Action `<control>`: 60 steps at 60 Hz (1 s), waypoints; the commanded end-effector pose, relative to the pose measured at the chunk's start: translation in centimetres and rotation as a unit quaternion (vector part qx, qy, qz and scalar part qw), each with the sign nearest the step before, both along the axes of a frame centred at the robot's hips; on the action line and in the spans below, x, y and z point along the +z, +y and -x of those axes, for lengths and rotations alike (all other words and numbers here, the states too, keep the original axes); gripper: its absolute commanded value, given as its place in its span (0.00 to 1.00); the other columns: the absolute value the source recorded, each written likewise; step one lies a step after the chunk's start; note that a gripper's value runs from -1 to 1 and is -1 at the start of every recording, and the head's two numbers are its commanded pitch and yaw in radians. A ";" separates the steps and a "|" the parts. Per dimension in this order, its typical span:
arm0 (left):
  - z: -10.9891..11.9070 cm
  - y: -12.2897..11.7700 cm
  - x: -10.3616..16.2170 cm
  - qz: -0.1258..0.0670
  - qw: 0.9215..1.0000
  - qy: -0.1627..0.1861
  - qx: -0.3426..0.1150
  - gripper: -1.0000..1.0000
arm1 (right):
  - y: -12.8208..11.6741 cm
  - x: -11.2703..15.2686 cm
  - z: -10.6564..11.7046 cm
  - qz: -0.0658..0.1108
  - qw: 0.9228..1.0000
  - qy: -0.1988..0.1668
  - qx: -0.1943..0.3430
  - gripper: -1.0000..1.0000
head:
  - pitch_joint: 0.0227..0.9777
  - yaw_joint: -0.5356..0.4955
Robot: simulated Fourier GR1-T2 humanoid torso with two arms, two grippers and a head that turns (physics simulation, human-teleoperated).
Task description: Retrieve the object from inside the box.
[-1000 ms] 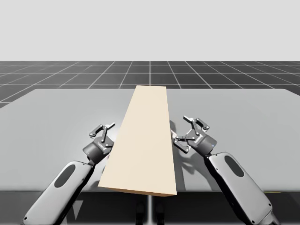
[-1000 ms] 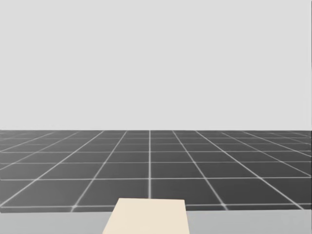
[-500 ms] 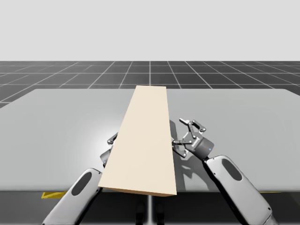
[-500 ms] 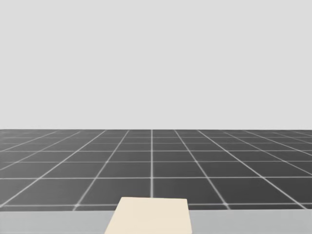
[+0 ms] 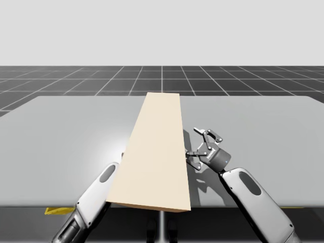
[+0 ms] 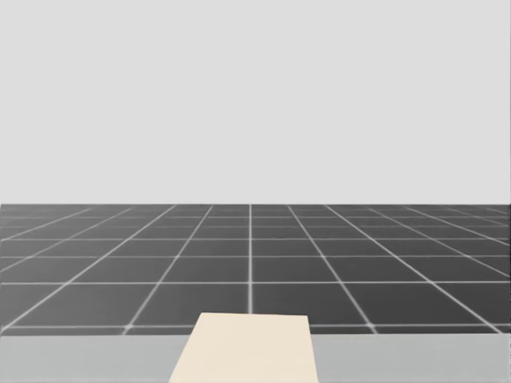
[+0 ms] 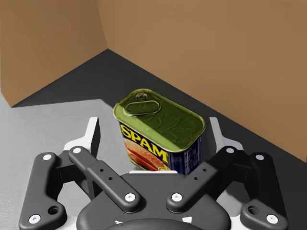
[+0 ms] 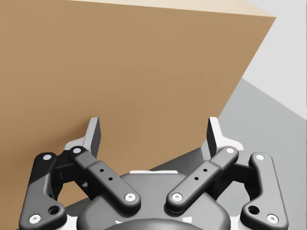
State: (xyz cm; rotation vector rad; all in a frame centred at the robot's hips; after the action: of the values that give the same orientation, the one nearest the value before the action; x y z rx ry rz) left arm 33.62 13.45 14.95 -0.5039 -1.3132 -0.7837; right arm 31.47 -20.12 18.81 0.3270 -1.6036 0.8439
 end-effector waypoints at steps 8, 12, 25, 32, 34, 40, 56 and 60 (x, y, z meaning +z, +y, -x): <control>-2.8 -1.7 -2.6 0.011 0.998 0.058 -0.020 0.00 | 0.4 -0.5 0.0 0.007 1.000 0.002 0.003 0.00 | 0.11 0.50; -2.9 -1.7 -3.2 0.011 0.998 0.065 -0.024 0.65 | 0.3 -0.5 0.0 0.009 1.000 0.003 0.004 0.00 | 0.11 0.50; -2.7 -1.6 -3.2 0.017 0.997 0.066 -0.034 1.00 | 0.3 -0.5 0.0 0.011 1.000 0.004 0.005 0.00 | 0.11 0.50; -2.5 -1.0 -2.0 0.019 0.998 0.050 -0.022 1.00 | 0.3 -0.5 0.0 0.010 1.000 0.003 0.005 0.00 | 0.11 0.50; -2.3 -0.4 -1.2 0.021 0.999 0.040 -0.014 1.00 | 0.3 -0.5 0.0 0.010 1.000 0.003 0.005 0.00 | 0.11 0.50; -2.0 1.7 0.4 0.025 0.999 0.028 0.015 1.00 | 0.3 -0.4 0.1 0.007 1.000 0.003 0.006 0.00 | 0.10 0.50; -0.5 9.6 2.5 0.010 0.995 -0.005 0.096 1.00 | -0.2 -0.2 0.0 -0.001 1.000 0.003 0.003 0.00 | 0.09 0.49; -0.1 11.5 3.8 0.006 0.993 -0.020 0.115 1.00 | -0.3 -0.1 0.0 -0.002 1.000 0.002 0.003 0.00 | 0.09 0.49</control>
State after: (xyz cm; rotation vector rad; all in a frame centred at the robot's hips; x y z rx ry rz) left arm 33.58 20.51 15.44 -0.3743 -1.3179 -0.5448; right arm 31.50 -20.23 18.79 0.3302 -1.6037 0.8493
